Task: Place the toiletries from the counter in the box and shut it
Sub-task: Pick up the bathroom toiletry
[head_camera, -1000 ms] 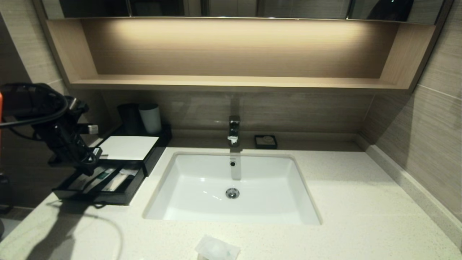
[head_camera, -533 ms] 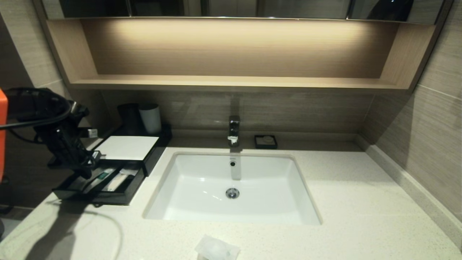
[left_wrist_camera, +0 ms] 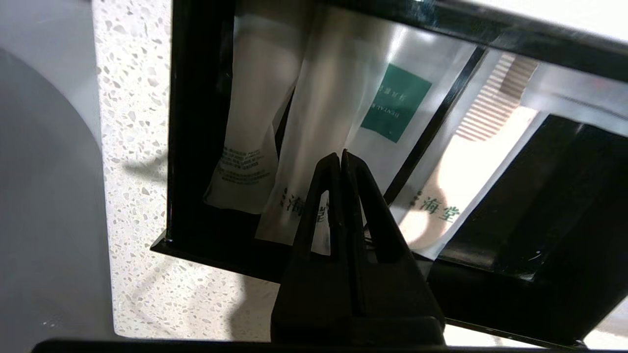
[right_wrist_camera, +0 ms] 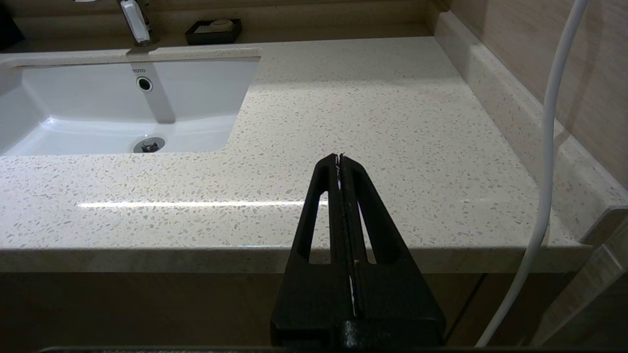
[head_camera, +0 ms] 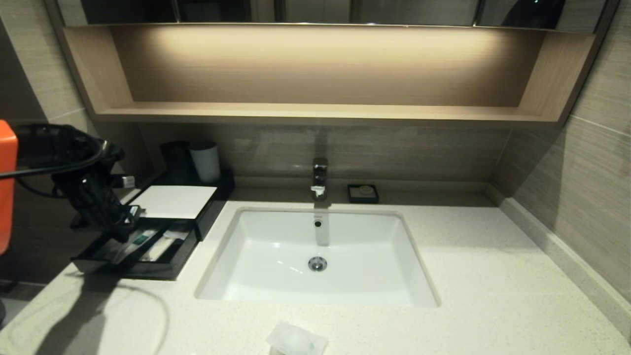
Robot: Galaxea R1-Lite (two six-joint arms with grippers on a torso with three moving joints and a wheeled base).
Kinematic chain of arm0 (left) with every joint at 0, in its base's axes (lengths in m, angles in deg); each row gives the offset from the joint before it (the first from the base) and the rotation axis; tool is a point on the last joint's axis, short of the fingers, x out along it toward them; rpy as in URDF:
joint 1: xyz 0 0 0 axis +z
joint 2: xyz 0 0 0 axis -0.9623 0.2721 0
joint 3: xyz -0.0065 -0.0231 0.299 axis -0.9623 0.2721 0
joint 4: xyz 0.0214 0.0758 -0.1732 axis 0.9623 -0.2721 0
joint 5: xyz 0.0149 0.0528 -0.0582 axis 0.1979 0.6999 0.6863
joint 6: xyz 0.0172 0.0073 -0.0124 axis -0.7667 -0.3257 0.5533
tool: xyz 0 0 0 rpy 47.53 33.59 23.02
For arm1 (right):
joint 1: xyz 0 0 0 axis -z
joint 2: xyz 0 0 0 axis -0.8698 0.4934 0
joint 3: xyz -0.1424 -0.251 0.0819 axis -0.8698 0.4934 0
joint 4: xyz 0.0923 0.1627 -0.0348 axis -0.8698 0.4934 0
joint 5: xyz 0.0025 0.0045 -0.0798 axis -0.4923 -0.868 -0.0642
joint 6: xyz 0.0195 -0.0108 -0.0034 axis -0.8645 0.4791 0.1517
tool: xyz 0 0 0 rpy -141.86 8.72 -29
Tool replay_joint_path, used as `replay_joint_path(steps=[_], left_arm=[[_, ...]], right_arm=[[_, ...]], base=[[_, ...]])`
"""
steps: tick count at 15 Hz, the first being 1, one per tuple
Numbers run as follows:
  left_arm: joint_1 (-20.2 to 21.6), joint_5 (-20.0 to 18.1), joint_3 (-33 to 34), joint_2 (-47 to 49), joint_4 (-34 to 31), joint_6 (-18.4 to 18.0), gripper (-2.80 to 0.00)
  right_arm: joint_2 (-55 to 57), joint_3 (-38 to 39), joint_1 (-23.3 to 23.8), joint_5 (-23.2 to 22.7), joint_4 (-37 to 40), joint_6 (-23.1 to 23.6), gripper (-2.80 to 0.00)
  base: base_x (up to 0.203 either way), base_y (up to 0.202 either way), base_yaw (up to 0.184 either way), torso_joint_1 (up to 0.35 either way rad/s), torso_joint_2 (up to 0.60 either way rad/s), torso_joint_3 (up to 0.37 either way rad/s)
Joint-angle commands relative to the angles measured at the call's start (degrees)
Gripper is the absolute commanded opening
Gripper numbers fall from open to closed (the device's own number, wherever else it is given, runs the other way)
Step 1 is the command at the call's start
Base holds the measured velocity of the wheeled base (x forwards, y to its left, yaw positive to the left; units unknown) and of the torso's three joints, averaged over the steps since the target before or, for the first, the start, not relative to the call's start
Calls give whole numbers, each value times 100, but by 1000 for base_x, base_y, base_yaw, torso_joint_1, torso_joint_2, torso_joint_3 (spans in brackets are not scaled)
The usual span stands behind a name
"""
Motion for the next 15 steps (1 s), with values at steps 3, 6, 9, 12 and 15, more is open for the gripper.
replay_joint_path(steps=[3, 6, 9, 12, 15], left_arm=[[2, -15, -1, -558, -14, 94, -280], [-31, -24, 4, -1000, -82, 301, -280], [-182, -73, 33, -1350, -498, 446, -280], [-383, -659, 322, -1900, -861, 468, -280], [-627, -1426, 1017, -2518, -1219, 475, -280]], right_arm=[[9, -8, 0, 0, -2, -1, -280], [9, 0, 0, 0, -2, -1, -280], [9, 0, 0, 0, -2, -1, -280], [9, 0, 0, 0, -2, -1, -280], [9, 0, 0, 0, -2, -1, -280]], base=[[0, 0, 0, 0, 0, 0], [0, 0, 0, 0, 0, 0], [0, 0, 0, 0, 0, 0], [0, 0, 0, 0, 0, 0], [0, 0, 0, 0, 0, 0]])
